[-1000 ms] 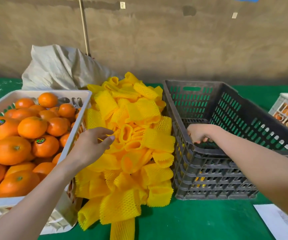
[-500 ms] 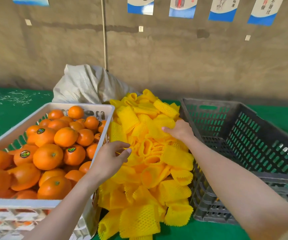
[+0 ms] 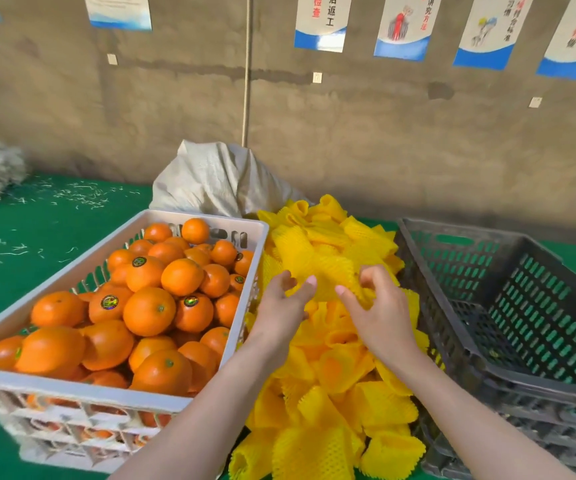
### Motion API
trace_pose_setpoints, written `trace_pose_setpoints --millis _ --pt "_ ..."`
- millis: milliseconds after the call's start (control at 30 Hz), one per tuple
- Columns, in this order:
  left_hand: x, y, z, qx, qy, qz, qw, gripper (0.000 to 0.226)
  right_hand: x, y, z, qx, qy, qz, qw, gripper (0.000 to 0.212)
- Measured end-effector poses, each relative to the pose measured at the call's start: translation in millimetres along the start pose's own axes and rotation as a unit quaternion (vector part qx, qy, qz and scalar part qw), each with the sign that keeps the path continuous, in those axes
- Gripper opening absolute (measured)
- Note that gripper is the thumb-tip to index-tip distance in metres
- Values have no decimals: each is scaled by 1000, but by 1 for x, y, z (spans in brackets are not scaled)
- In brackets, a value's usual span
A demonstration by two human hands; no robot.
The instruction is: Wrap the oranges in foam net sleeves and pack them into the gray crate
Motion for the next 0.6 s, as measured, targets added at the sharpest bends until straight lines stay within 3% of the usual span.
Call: trace_pose_setpoints --millis 133,200,267,367,467,600 --pt "3 -11 0 -40 -24 44 998 34 20 8 32 124 19 -128 984 22" --pt "4 -19 3 -41 -17 47 998 13 28 11 35 185 81 -258 945 42" --pt "2 -25 5 -25 -4 47 999 4 30 16 31 182 176 -361 898 55" --pt "-5 -31 9 18 34 16 999 6 32 31 18 149 266 -336 891 29" --pt "-16 -41 6 24 94 -45 994 6 40 53 11 191 257 -323 890 14" --pt "-30 -63 -10 -12 169 -123 978 5 43 67 -2 133 235 -277 922 19"
Point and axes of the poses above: each hand's wrist, its own z-axis away from the middle knuckle, its own y-axis out of the palm, x = y × z, the point moved 3 cm from there along -z, towards the middle knuckle, and after that the axes turned 3 degrees about -x, right-handed, at the moved point
